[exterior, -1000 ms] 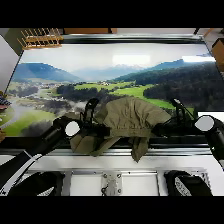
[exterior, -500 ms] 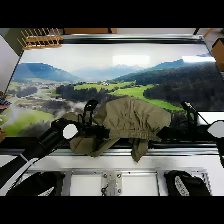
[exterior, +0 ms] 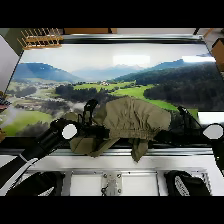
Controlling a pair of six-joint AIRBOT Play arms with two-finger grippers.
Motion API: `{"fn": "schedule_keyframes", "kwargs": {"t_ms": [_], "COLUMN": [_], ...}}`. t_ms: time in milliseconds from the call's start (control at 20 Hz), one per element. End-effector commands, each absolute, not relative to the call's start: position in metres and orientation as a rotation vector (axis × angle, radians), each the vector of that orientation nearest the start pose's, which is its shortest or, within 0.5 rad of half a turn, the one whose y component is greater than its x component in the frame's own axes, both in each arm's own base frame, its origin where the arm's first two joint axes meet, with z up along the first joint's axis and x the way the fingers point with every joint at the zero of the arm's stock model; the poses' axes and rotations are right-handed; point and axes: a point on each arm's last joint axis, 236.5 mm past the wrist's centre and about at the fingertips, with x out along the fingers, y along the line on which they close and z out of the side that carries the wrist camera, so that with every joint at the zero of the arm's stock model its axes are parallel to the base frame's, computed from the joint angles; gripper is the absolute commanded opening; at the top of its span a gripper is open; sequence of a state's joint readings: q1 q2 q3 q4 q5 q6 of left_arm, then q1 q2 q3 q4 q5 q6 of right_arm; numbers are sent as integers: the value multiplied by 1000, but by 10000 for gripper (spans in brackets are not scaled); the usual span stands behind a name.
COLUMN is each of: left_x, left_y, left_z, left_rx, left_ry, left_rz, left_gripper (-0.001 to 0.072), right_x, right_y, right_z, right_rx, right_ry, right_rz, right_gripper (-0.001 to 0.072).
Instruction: Fold the clothes and pants, and hang the long-sleeved shirts on hangers.
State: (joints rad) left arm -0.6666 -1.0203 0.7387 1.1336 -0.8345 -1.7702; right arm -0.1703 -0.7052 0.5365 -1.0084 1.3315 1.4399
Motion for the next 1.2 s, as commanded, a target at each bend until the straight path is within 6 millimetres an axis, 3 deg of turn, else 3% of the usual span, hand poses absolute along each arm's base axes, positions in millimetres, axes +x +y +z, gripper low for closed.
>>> {"fn": "schedule_keyframes", "kwargs": {"t_ms": [0,150,200,300,400,450,500,600,650,750,900,950,1050,1150], "left_x": [225,225,225,228,251,269,288,310,308,284,227,204,165,134], "left_y": [-271,-271,-271,-271,-268,-267,-267,-261,-257,-246,-231,-224,-211,-206], "left_z": [-10,-10,-10,-7,23,57,108,229,293,401,528,563,617,654], "left_rx": [-229,-229,-230,-236,-284,-333,-399,-521,-565,-596,-604,-613,-633,-640], "left_ry": [1271,1271,1271,1259,1186,1110,995,736,605,374,62,-36,-187,-294], "left_rz": [-589,-589,-589,-588,-582,-587,-607,-673,-720,-811,-942,-986,-1063,-1138], "left_gripper": [18,18,18,18,19,18,18,18,18,18,18,18,18,18], "right_x": [206,214,216,224,246,262,277,302,306,298,256,236,199,163], "right_y": [92,90,89,86,82,79,77,73,72,74,80,82,83,87], "right_z": [-15,-15,-15,-10,23,57,98,200,257,361,492,528,582,618], "right_rx": [557,557,556,549,513,480,442,355,316,245,171,157,152,147], "right_ry": [1365,1331,1323,1291,1206,1127,1036,789,657,405,44,-67,-245,-384], "right_rz": [292,276,273,263,276,293,309,331,337,357,374,373,372,384], "right_gripper": [242,217,24,11,11,10,10,11,10,10,10,10,11,10]}}
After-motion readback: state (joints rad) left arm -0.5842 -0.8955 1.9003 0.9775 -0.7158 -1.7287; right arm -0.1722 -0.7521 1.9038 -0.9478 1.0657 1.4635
